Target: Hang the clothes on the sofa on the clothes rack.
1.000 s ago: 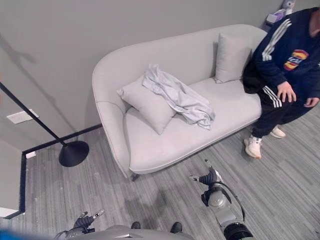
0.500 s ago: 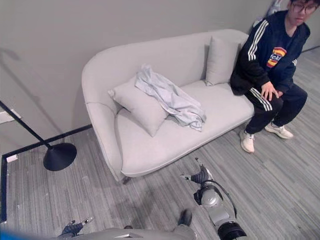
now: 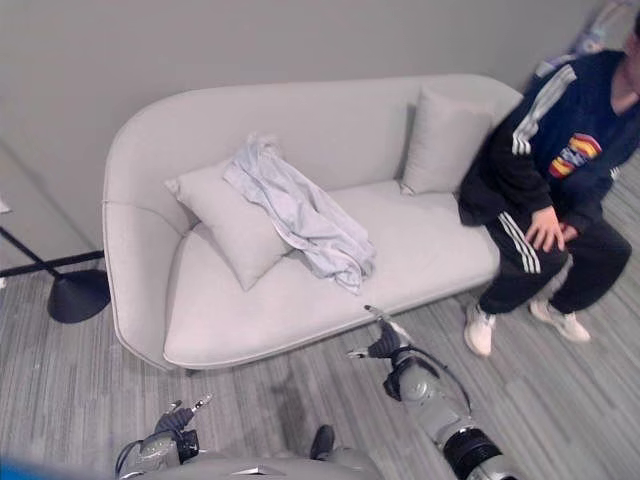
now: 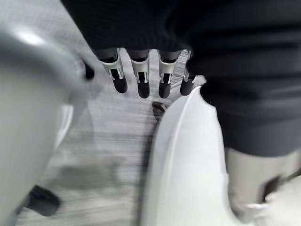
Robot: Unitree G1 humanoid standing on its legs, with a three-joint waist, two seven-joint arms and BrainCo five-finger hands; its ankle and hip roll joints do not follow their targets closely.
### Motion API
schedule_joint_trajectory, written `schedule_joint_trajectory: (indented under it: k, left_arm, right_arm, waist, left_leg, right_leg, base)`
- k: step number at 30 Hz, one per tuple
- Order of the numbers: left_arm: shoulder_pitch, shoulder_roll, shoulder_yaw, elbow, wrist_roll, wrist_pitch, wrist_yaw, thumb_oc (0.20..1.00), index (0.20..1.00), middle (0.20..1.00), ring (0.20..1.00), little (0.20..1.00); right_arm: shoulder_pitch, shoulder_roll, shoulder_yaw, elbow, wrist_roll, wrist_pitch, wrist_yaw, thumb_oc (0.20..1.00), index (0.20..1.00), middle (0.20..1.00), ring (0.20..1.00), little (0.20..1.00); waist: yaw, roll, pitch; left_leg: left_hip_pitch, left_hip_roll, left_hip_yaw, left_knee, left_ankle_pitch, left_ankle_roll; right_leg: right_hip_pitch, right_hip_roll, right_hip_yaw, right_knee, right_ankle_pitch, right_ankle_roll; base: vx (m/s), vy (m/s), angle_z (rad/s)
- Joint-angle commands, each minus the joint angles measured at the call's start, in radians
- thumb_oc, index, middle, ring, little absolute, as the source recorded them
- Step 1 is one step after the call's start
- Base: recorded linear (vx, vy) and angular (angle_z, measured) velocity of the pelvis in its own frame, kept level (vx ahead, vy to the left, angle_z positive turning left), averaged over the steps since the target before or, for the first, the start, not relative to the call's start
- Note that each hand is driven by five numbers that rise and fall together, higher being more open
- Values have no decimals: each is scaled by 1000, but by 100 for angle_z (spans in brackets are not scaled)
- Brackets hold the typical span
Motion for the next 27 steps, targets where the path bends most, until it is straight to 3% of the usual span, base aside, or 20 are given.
schedule_joint_trajectory:
  k: [1, 3, 5, 6, 8, 9, 10, 16, 23, 25, 26, 27]
  left_arm:
    - [-14, 37, -14, -16, -58, -23, -1, 1000, 1000, 1000, 1000, 1000]
    - [-5, 27, -5, -4, -71, -20, -11, 1000, 1000, 1000, 1000, 1000]
    - [-3, 20, -3, 34, -64, -19, -8, 1000, 1000, 1000, 1000, 1000]
    - [3, 15, -5, 69, -59, -11, -4, 1000, 1000, 1000, 1000, 1000]
    - [4, 18, -9, 80, -43, -9, -1, 1000, 1000, 1000, 1000, 1000]
    - [11, 21, 10, 115, -46, 2, -10, 1000, 1000, 1000, 1000, 1000]
    - [24, 27, 1, 134, -21, 11, 11, 1000, 1000, 1000, 1000, 1000]
    - [33, 55, 27, 167, -12, 17, 17, 1000, 1000, 1000, 1000, 1000]
    - [38, 67, -9, 124, 45, 16, 3, 1000, 1000, 1000, 1000, 1000]
    - [41, 72, -29, 120, 92, 19, -2, 1000, 1000, 1000, 1000, 1000]
    - [43, 77, -42, 122, 114, 25, -8, 1000, 1000, 1000, 1000, 1000]
    - [42, 77, -42, 122, 114, 25, -8, 1000, 1000, 1000, 1000, 1000]
  right_arm:
    - [-60, 19, -1, -7, -37, -42, -17, 1000, 1000, 1000, 1000, 1000]
    - [-81, 23, 10, 13, -80, -28, -30, 1000, 1000, 1000, 1000, 1000]
    - [-104, 24, 13, 26, -115, -23, -52, 1000, 1000, 1000, 1000, 1000]
    - [-117, 41, -4, 62, -102, -8, -81, 1000, 1000, 1000, 1000, 1000]
    - [-135, 35, 5, 87, -116, -3, -88, 1000, 1000, 1000, 1000, 1000]
    - [-152, 44, -16, 132, -120, 8, -123, 1000, 1000, 1000, 1000, 1000]
    - [-164, 65, -38, 169, -105, 26, -152, 1000, 1000, 1000, 1000, 1000]
    - [-198, 76, -71, 178, -83, 34, -167, 1000, 1000, 1000, 1000, 1000]
    - [-190, 86, -93, 234, -96, 50, -163, 1000, 1000, 1000, 1000, 1000]
    - [-189, 80, -110, 242, -113, 59, -169, 1000, 1000, 1000, 1000, 1000]
    - [-195, 68, -122, 254, -122, 61, -176, 1000, 1000, 1000, 1000, 1000]
    - [-195, 68, -122, 254, -122, 61, -176, 1000, 1000, 1000, 1000, 1000]
  waist:
    - [1, -8, 31]
    - [18, -2, 44]
    - [23, -9, 41]
    - [31, 0, 31]
    - [40, 6, 27]
    - [44, 13, 12]
    - [45, 24, 2]
    - [46, 17, -29]
    - [77, 5, -50]
    - [75, 5, -48]
    - [71, 11, -34]
    - [71, 11, -36]
  left_leg:
    - [40, -56, 124, 3, -158, 88]
    - [1, -80, 168, -3, -218, 81]
    - [-36, -156, 224, -109, -308, 85]
    - [-78, -203, 296, -219, -300, 87]
    - [-110, -229, 333, -247, -275, 94]
    - [-70, -233, 336, -322, -269, 87]
    - [-41, -266, 313, -341, -269, 102]
    - [-3, -307, 306, -356, -293, 121]
    - [43, -347, 309, -357, -348, 159]
    - [66, -368, 310, -366, -367, 182]
    - [87, -385, 303, -365, -380, 204]
    - [83, -386, 302, -365, -377, 204]
  right_leg:
    - [40, -114, 22, -43, -5, 94]
    - [70, -115, 8, -55, -23, 95]
    - [87, -132, -19, -71, -30, 107]
    - [107, -129, -40, -81, -45, 111]
    - [117, -122, -48, -76, -61, 109]
    - [110, -115, -40, -61, -64, 115]
    - [117, -127, -64, -30, -69, 118]
    - [141, -175, -83, -20, -56, 142]
    - [149, -234, -88, 26, -39, 188]
    - [119, -270, -76, 114, -22, 206]
    - [91, -304, -66, 229, 27, 220]
    - [88, -304, -66, 227, 29, 220]
  base:
    - [99, -102, 53]
    - [100, -40, 21]
    - [166, 38, 16]
    - [146, 73, 19]
    - [139, 77, 56]
    - [273, 184, 58]
    - [222, 160, 7]
    - [194, 132, 13]
    - [160, 157, 16]
    - [150, 241, -6]
    - [96, 186, -3]
    - [141, 240, 10]
